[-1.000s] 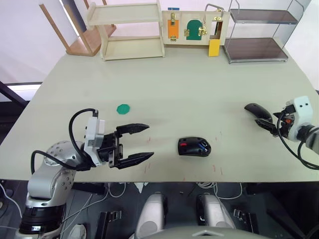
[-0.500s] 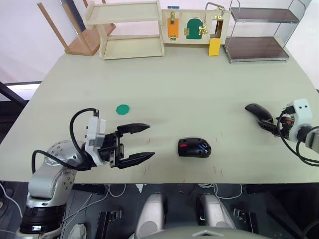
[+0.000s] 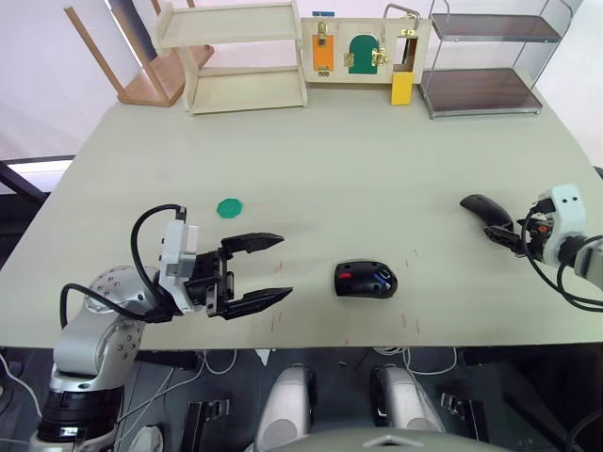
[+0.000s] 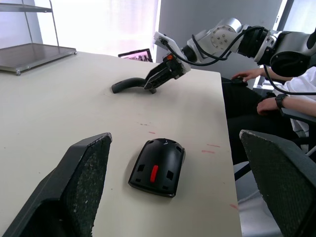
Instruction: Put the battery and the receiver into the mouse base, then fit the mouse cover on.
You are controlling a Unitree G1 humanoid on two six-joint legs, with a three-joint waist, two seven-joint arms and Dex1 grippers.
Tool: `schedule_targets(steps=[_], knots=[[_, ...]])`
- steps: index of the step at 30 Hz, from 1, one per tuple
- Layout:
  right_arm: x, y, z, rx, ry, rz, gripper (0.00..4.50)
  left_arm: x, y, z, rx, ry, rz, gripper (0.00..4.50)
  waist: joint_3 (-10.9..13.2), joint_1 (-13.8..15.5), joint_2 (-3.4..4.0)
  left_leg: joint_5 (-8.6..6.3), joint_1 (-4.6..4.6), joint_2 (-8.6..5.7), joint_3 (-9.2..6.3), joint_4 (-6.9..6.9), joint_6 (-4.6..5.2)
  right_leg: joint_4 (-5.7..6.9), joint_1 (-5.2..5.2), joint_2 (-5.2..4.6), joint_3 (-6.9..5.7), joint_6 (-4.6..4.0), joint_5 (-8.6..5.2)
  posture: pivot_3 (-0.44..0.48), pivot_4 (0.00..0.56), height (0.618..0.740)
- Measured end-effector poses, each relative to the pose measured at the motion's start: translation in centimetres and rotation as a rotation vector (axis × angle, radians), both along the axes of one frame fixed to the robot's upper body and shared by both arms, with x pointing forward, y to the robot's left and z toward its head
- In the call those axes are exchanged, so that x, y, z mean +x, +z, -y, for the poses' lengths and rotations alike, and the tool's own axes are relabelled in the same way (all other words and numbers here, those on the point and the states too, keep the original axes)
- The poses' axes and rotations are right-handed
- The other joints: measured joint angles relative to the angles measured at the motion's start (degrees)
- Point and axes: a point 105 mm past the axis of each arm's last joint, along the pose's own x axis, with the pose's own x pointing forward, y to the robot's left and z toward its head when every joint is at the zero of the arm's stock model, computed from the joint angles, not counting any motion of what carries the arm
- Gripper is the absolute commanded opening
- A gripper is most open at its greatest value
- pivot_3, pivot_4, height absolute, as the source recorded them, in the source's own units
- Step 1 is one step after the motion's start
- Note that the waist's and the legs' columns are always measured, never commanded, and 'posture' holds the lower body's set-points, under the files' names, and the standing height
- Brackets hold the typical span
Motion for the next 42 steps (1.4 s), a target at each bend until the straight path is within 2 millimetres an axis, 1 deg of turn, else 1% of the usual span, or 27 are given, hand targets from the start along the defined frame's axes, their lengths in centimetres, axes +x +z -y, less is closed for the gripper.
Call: schedule_targets(steps=[8, 16, 21, 26, 31, 36, 42], knots=[[0.0, 0.1, -0.2, -0.001, 0.030, 0.009, 4.50, 0.0, 0.0, 0.0, -0.002, -0.001, 0.002, 4.43, 0.0, -0.1, 0.00, 0.00, 0.00, 0.00, 0.00, 0.00, 0.00, 0.00, 0.00, 0.00, 0.00, 0.02, 0.01, 0.000, 0.150, 0.740], [-0.5, -0.6, -0.3, 0.019, 0.052, -0.016, 4.50, -0.1, -0.1, 0.2, -0.007, -0.009, 0.000, 4.43, 0.0, -0.1, 0.00, 0.00, 0.01, 0.00, 0.01, 0.00, 0.00, 0.00, 0.00, 0.00, 0.01, 0.08, 0.05, 0.000, 0.150, 0.740], [-0.3, -1.2, 0.5, 0.037, 0.027, -0.027, 4.50, -0.1, -0.2, 0.3, -0.008, -0.013, 0.006, 4.43, 0.0, -0.1, 0.00, 0.00, 0.02, 0.00, 0.02, 0.01, 0.00, 0.00, 0.01, 0.00, 0.02, 0.08, 0.05, 0.000, 0.150, 0.740], [0.5, -0.6, 0.7, 0.050, 0.027, 0.006, 4.50, -0.1, -0.2, 0.3, -0.008, -0.013, 0.006, 4.43, 0.0, -0.1, 0.00, 0.00, 0.02, 0.00, 0.03, 0.00, 0.00, 0.00, 0.01, 0.01, 0.02, 0.09, 0.06, 0.000, 0.150, 0.740], [0.7, -0.9, 1.1, 0.060, 0.022, 0.016, 4.50, 0.0, -0.2, 0.2, -0.009, -0.011, 0.004, 4.43, 0.0, -0.1, 0.00, 0.00, 0.01, 0.00, 0.03, 0.01, 0.00, 0.00, 0.01, 0.00, 0.02, 0.11, 0.07, 0.000, 0.150, 0.740], [0.6, -1.3, 1.0, 0.060, 0.039, 0.007, 4.50, -0.1, -0.2, 0.2, -0.009, -0.014, 0.005, 4.43, 0.0, -0.1, 0.00, 0.00, 0.02, 0.00, 0.03, 0.01, 0.00, 0.00, 0.01, 0.00, 0.03, 0.12, 0.08, 0.000, 0.150, 0.740], [0.6, -1.2, 1.0, 0.050, 0.050, 0.012, 4.50, -0.1, -0.3, 0.2, -0.009, -0.016, 0.005, 4.43, 0.0, -0.1, 0.00, 0.00, 0.02, 0.00, 0.03, 0.01, 0.00, 0.01, 0.01, 0.01, 0.03, 0.13, 0.09, 0.000, 0.150, 0.740]])
